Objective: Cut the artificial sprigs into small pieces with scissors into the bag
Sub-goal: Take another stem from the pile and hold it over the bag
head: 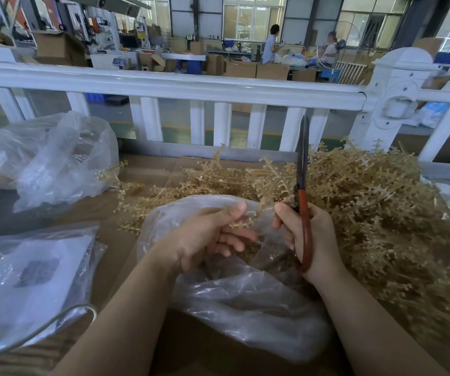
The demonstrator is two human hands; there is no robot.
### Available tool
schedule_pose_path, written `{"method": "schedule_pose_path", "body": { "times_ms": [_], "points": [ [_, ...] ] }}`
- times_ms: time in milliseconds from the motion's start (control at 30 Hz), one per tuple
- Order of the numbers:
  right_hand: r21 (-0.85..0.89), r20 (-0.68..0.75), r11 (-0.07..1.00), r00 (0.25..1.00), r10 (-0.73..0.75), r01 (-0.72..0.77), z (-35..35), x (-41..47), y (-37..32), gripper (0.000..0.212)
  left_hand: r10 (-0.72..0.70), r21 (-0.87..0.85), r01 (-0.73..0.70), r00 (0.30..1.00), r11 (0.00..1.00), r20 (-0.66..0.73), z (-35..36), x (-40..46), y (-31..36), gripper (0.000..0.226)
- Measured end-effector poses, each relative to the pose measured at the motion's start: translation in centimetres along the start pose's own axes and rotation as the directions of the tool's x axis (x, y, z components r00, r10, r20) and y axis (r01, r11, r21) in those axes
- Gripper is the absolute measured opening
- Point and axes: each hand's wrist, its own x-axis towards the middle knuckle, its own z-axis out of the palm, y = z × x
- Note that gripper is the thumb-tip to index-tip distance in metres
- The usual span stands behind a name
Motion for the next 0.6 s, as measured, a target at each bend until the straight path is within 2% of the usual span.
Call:
{"method": "schedule_pose_path", "body": {
  "times_ms": [200,333,467,600],
  "points": [
    [0.005,-0.001,1.0,1.0,0.003,-0.003,0.03,0.01,0.06,0.013,-0.028,-0.072,0.034,0.996,0.997,0.085,-0.24,-0.1,-0.14,0.023],
    [-0.008,-0.007,1.0,1.0,0.008,-0.008,0.17,0.05,0.11,0.013,-0.062,-0.177,0.081,0.991,0.981,0.115,-0.67,-0.26,0.04,0.021],
    [-0.049,-0.02,0.999,1.0,-0.006,0.005,0.23,0.06,0.14,0.026,-0.116,-0.136,0.135,0.984,0.982,0.137,-0.77,-0.52,0.19,0.015],
    [-0.095,0.004,0.995,1.0,-0.021,0.021,0.33,0.02,0.23,0.027,-0.112,-0.14,0.128,0.987,0.982,0.113,-0.65,-0.36,0.29,0.01]
  ]
}}
